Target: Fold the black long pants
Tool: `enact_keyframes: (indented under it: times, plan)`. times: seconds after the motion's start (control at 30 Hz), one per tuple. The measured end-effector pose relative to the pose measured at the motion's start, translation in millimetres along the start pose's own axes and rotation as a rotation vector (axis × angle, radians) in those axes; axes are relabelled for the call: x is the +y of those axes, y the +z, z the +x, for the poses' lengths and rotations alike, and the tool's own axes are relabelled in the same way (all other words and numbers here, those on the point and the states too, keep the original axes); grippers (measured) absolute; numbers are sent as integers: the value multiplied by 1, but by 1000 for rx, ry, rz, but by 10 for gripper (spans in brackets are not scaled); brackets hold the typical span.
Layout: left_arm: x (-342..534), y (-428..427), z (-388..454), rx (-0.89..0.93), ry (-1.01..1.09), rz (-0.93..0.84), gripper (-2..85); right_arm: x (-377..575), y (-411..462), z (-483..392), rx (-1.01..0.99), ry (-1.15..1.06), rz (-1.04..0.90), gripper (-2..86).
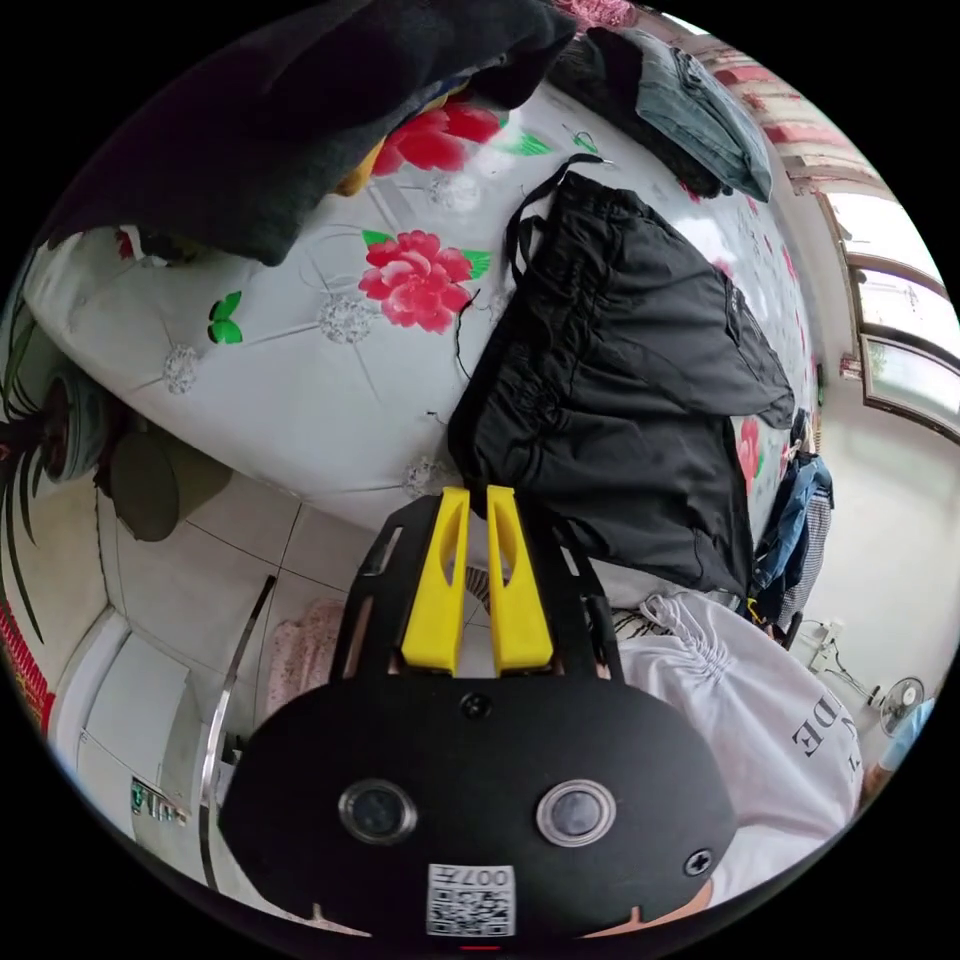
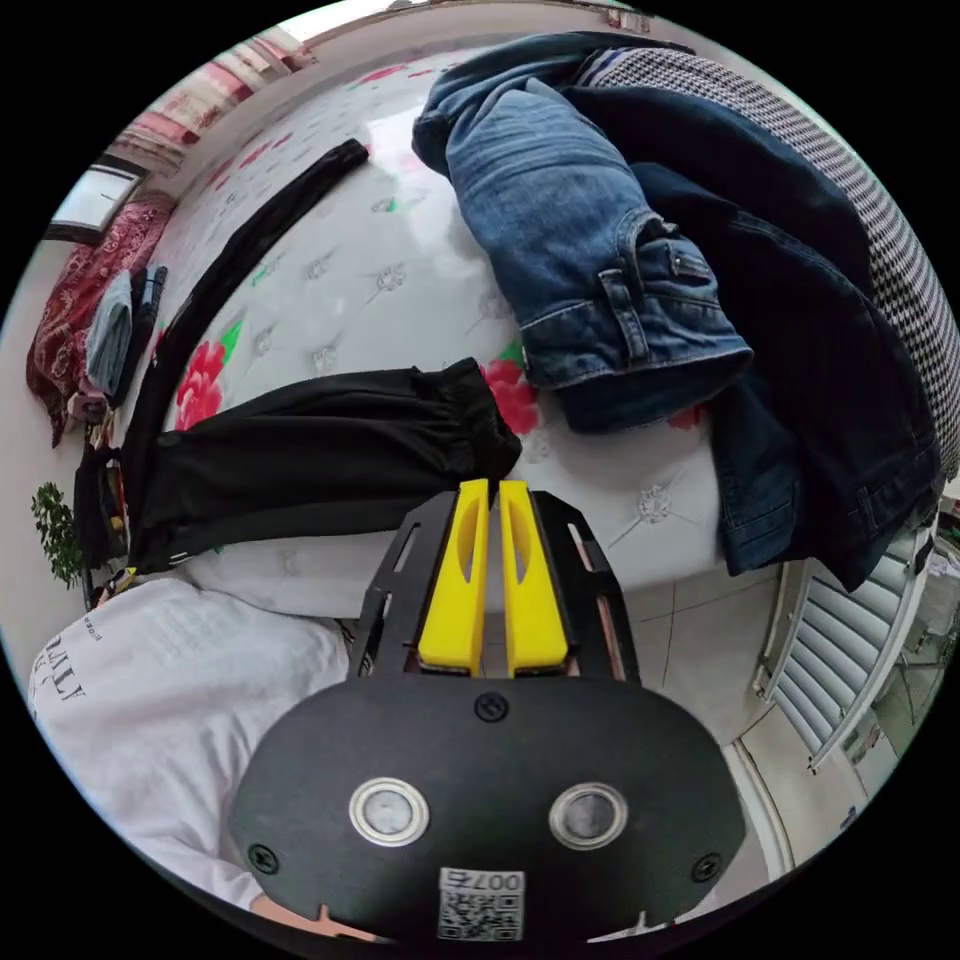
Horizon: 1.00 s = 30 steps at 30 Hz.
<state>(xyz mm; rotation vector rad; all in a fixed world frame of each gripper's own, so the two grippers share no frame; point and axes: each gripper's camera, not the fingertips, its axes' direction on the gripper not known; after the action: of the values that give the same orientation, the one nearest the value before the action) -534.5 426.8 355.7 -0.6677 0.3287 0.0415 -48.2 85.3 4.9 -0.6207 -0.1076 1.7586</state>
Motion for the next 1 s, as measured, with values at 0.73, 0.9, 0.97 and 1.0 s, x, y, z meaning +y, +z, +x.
enact_keyframes:
  times: [0.73,0.9,0.97,1.0]
  plan:
    - [19,94,121,-168,145,125,56,-78,114,-82,217,-95,-1,8]
    - [0,121,130,-176,139,124,45,-95,104,-67,198,67,121,0]
    - [-12,122,137,-180,149,148,45,-102,110,-65,199,77,72,0]
    - [-17,122,139,-181,154,152,46,-105,111,-69,247,74,60,1]
